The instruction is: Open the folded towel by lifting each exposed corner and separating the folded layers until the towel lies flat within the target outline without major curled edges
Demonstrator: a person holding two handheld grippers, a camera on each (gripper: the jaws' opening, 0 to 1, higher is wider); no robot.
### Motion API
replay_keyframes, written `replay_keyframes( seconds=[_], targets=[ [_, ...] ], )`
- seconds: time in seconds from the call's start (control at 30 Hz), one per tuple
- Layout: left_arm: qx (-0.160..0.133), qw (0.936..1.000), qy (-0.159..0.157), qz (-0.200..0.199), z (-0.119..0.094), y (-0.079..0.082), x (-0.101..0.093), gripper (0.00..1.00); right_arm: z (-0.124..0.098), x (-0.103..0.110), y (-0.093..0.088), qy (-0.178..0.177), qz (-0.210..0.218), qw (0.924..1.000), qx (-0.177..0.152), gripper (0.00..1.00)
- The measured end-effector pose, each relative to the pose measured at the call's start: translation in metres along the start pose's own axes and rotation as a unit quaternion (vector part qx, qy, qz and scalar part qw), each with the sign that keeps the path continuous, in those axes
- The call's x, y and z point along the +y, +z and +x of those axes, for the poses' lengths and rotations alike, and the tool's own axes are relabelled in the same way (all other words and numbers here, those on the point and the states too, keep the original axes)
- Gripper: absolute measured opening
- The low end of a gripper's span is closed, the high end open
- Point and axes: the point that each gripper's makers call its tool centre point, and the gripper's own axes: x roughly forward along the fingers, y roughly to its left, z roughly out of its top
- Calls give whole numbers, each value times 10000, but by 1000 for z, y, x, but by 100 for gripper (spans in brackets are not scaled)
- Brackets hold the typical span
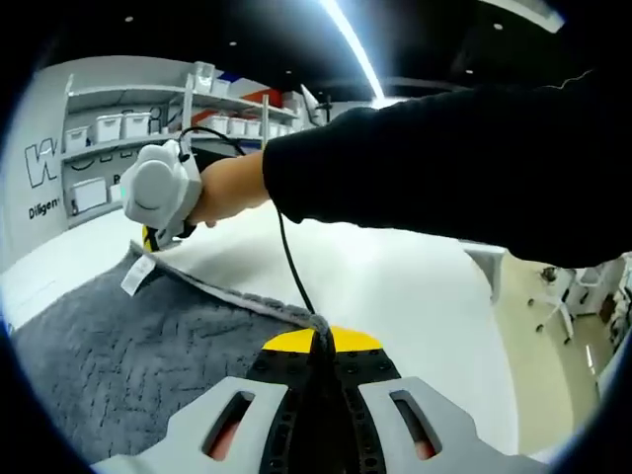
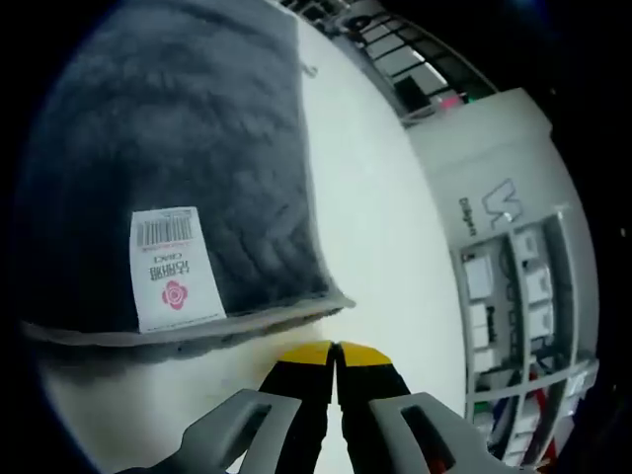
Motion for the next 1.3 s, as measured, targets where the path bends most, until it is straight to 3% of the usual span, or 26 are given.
replay_keyframes(
  seconds=[0.33, 0.47, 0.53, 0.73, 0.97, 1.1, 1.2, 1.3],
  targets=[
    [47, 9999, 0, -146, -1, -3, 2, 7, -12, 1, -9, -141, 390, 9991, 2, 0],
    [-9, 9995, -207, -227, 0, -1, -6, 23, -23, -1, -23, -157, 1108, 9935, 201, 11],
    [-85, 9994, -244, -227, 0, 2, -9, 40, -31, -9, -25, -251, 1512, 9880, 199, 22],
    [-189, 9990, -396, -122, -3, 7, -20, 66, -50, -13, -24, -393, 1445, 9882, 334, 41],
    [-301, 9989, -346, -88, -10, 14, -19, 97, -76, -25, -20, -924, 2042, 9740, 318, 67],
    [-383, 9991, -202, 2, -25, 26, -15, 100, -96, -34, -24, -1279, 2397, 9617, 370, 74],
    [-559, 9981, -250, 36, -36, 39, -14, 100, -108, -38, -25, -1341, 2584, 9559, 384, 85],
    [-579, 9976, -345, 125, -47, 44, -17, 100, -130, -44, -26, -1636, 2822, 9443, 431, 78]
  ],
)
